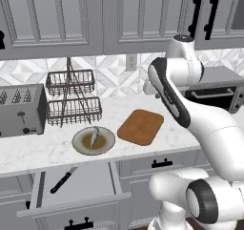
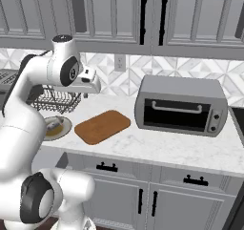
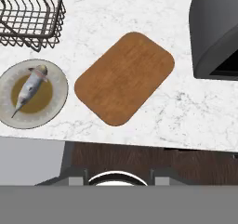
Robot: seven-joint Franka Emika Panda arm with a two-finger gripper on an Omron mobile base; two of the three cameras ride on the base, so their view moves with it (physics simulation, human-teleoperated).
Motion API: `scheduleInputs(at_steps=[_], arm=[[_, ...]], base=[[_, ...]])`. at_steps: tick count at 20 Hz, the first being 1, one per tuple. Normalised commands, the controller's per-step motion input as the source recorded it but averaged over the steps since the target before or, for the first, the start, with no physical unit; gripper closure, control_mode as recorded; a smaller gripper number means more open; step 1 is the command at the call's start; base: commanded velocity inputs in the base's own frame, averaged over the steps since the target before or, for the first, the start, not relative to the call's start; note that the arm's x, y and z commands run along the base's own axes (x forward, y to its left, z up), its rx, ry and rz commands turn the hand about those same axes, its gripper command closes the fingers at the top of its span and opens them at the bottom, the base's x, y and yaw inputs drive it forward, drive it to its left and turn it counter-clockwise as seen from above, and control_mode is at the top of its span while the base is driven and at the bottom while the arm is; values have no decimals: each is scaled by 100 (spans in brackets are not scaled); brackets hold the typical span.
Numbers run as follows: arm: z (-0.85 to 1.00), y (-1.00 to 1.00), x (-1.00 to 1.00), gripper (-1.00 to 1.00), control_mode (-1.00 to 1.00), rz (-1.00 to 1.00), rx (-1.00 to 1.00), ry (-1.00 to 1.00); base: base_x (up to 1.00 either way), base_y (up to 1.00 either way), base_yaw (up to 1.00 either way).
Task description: Pick up the knife from the drawer and place it on the cutting board. Then place the meat from the plate to the cutting board.
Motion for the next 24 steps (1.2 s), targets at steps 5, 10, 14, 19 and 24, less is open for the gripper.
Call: scheduleInputs(at_steps=[5, 10, 14, 19, 24], arm=[[-12, 0, -28, -100, -100, 0, -2, 1], [-40, -47, -17, -100, -100, 31, 0, 9], [-43, -44, -32, -100, -100, 70, 0, 11], [-10, -2, -4, -100, -100, 29, -2, 11], [-4, 50, 0, -100, -100, 2, -8, 6]], base=[[0, 0, 0], [0, 0, 0], [0, 0, 0], [0, 0, 0], [0, 0, 0]])
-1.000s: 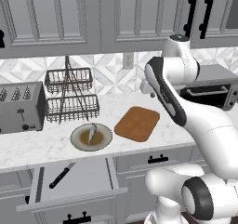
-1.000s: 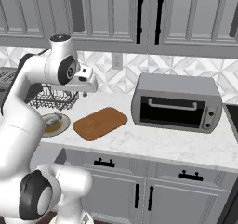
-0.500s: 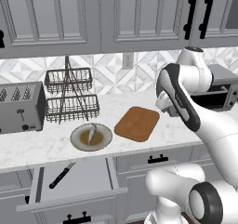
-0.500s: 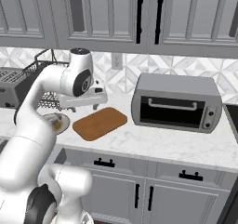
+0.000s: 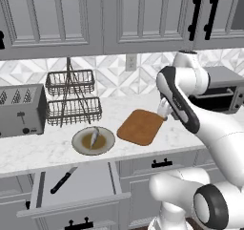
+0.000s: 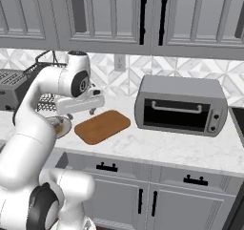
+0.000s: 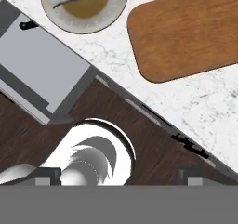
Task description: Pick up the knife from the drawer and place it on the cutting board. Then place the meat from the plate to the cutting board.
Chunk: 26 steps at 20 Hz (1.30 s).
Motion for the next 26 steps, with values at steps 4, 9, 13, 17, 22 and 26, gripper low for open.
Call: scheduleInputs(at_steps=[4, 9, 13, 17, 22, 26], arm=[[0, 0, 0, -100, 100, 0, 0, 0], [0, 0, 0, -100, 100, 0, 0, 0], [0, 0, 0, -100, 100, 0, 0, 0], [0, 0, 0, -100, 100, 0, 0, 0], [0, 0, 0, -100, 100, 0, 0, 0], [0, 0, 0, -100, 100, 0, 0, 0]], base=[[-19, -16, 35], [-54, -21, 85], [-52, -14, 86], [-58, -29, 79], [-66, -84, 53], [-23, -65, 58]])
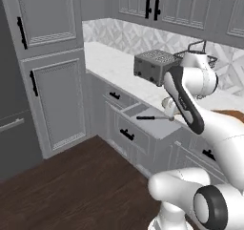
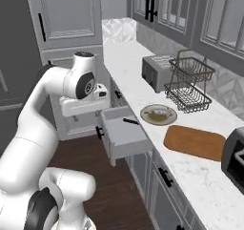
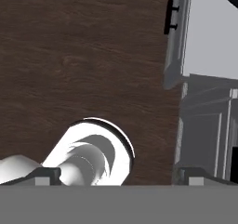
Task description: Pick up the knife from the drawer and place it on the cutting board. Then place the meat from the plate to the cutting board.
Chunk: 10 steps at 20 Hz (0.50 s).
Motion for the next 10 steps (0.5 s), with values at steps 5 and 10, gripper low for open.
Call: scheduleInputs(at_steps=[5, 10], arm=[[0, 0, 0, -100, 100, 0, 0, 0], [0, 0, 0, -100, 100, 0, 0, 0]], base=[[54, -38, 61], [37, -47, 23]])
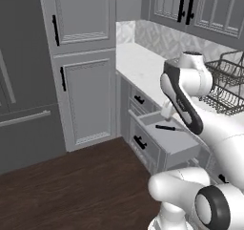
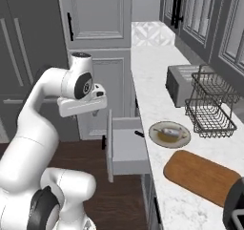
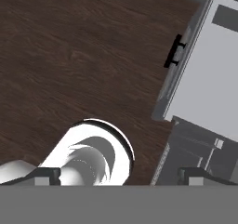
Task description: Pick up the knife from the drawer and place it on the cutting board. Then place the meat from the plate to the cutting board.
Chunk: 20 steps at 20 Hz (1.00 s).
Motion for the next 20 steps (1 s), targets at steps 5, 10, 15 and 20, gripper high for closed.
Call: scheduleInputs(at_steps=[5, 10, 15, 20], arm=[[0, 0, 0, -100, 100, 0, 0, 0], [0, 0, 0, -100, 100, 0, 0, 0], [0, 0, 0, -100, -100, 0, 0, 0], [-39, 15, 30, -100, -100, -3, 0, 7]], base=[[3, -68, 3], [1, -7, 0], [0, 0, 0], [0, 0, 0]])
